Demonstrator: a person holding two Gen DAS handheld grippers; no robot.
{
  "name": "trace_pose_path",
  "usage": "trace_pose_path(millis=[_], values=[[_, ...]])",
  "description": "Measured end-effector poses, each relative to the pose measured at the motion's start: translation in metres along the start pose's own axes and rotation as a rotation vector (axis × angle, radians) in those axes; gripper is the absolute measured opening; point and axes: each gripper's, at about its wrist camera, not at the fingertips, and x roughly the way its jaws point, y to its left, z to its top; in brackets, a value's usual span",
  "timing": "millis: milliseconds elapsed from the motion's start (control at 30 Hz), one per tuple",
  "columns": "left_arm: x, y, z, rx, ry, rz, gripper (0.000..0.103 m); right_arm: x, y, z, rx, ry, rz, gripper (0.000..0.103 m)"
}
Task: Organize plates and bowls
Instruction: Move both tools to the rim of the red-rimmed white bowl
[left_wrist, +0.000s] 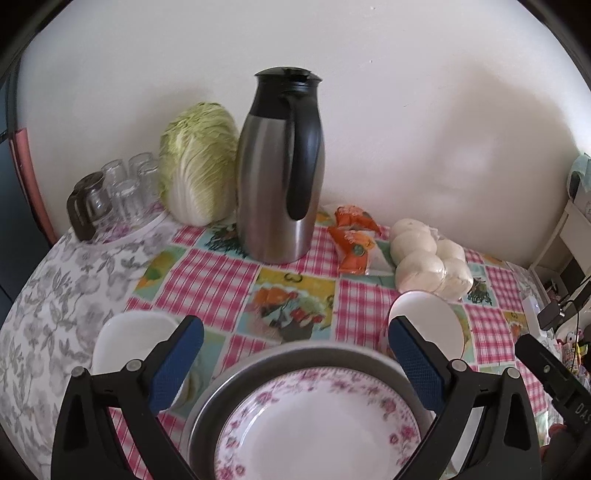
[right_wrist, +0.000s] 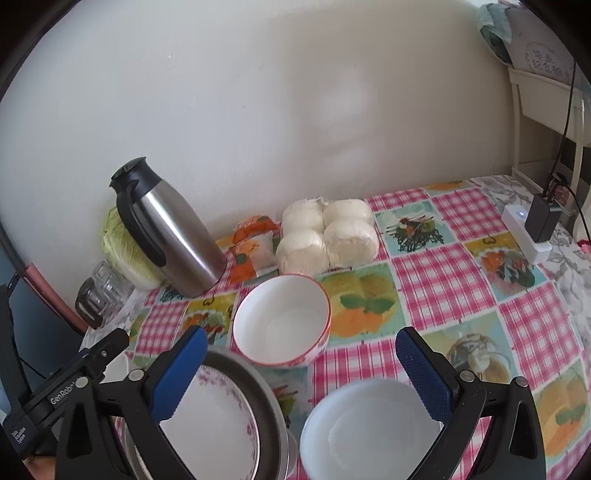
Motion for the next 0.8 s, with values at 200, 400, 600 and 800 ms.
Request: trace_pose_path(millis=[200, 400, 600, 800], values=[[0.021, -0.015, 0.01, 0.024, 0.041, -0.013, 0.1, 0.017, -0.005, 0.004, 0.003, 0.003, -0.01, 0.103], [0.035, -0.03, 0.028, 0.08, 0.079, 0.006, 0.1, 0.038, -0.018, 0.007, 0.025, 0.049, -0.03, 0.103], [0.048, -0.04, 0.047, 0.11, 0.12, 0.024, 0.1, 0.051, -0.026, 0.009, 0.012, 0.066, -0.057, 0.103], [0.067, -0.04, 0.059, 0.052, 0.215, -0.019, 0.1, 0.065, -0.031, 0.012, 0.046, 0.118, -0.034, 0.103]])
